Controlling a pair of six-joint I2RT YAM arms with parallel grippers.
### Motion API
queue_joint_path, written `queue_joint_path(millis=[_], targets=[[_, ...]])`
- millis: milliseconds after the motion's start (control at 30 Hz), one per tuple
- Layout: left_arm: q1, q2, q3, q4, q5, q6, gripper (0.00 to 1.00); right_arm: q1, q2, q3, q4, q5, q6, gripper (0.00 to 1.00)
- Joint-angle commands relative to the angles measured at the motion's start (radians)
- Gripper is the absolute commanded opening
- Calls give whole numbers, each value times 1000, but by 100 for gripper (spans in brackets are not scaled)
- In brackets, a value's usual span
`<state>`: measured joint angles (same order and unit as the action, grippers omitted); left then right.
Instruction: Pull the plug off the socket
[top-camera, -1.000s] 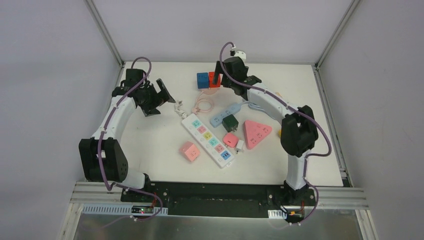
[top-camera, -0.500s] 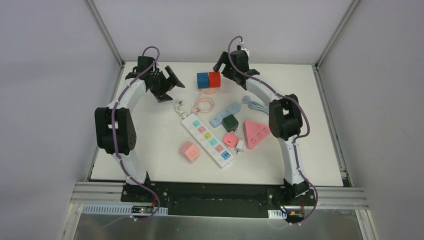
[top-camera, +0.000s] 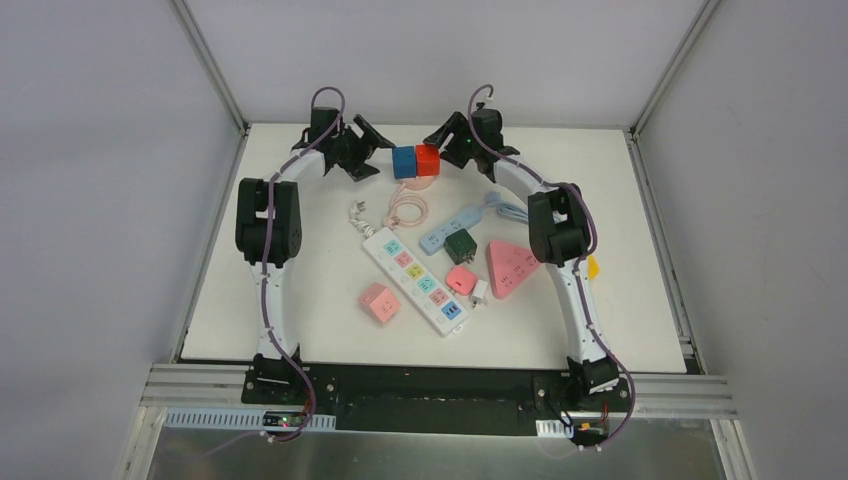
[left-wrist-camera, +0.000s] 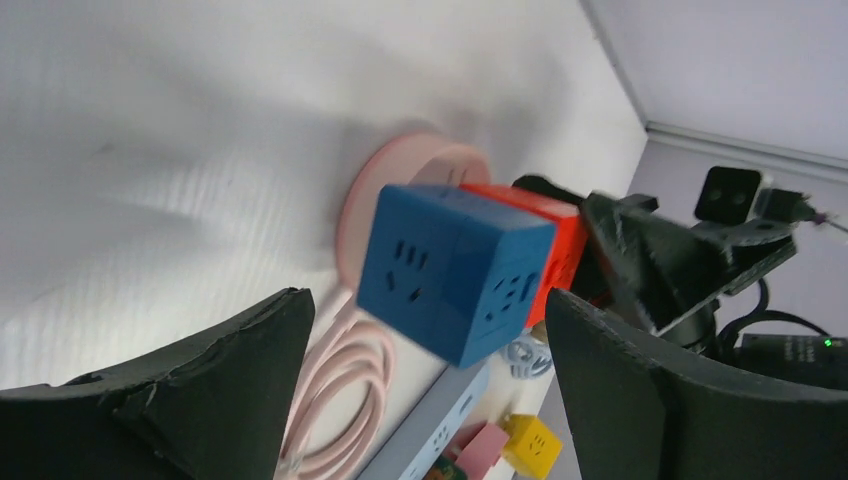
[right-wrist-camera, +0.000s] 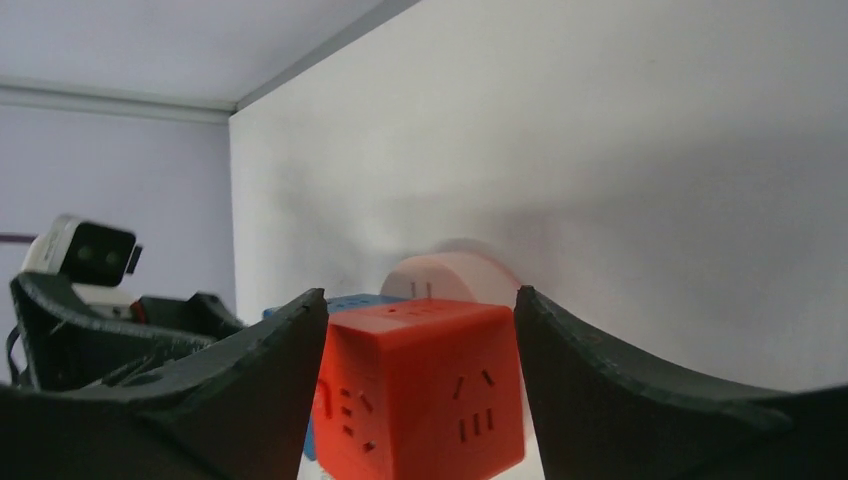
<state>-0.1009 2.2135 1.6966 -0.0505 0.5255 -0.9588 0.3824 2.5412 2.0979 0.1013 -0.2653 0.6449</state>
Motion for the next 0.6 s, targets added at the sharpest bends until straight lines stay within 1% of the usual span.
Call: queue_joint_path(millis=[0, 100, 200, 333, 467, 533, 567], targets=[[-11, 49, 110, 129, 34, -57, 89, 10, -43, -22, 103, -139, 30, 68], [-19, 85, 146, 156, 71, -64, 88, 10, -105, -149, 139, -125, 70, 61], [-38, 99, 172, 129, 152, -32, 82, 11, -188, -281, 197, -113, 127, 54], [-63, 72, 94, 155, 194, -12, 73, 18, -291, -444, 296, -94, 154, 50], [-90, 75, 71, 170, 244, -12, 62, 29, -357, -523, 321, -96, 101, 47], [-102, 74, 67, 169, 263, -6, 60, 47, -397, -564, 320, -86, 23, 47], [-104, 68, 61, 168, 266, -3, 60, 60, -428, -592, 316, -50, -33, 47]])
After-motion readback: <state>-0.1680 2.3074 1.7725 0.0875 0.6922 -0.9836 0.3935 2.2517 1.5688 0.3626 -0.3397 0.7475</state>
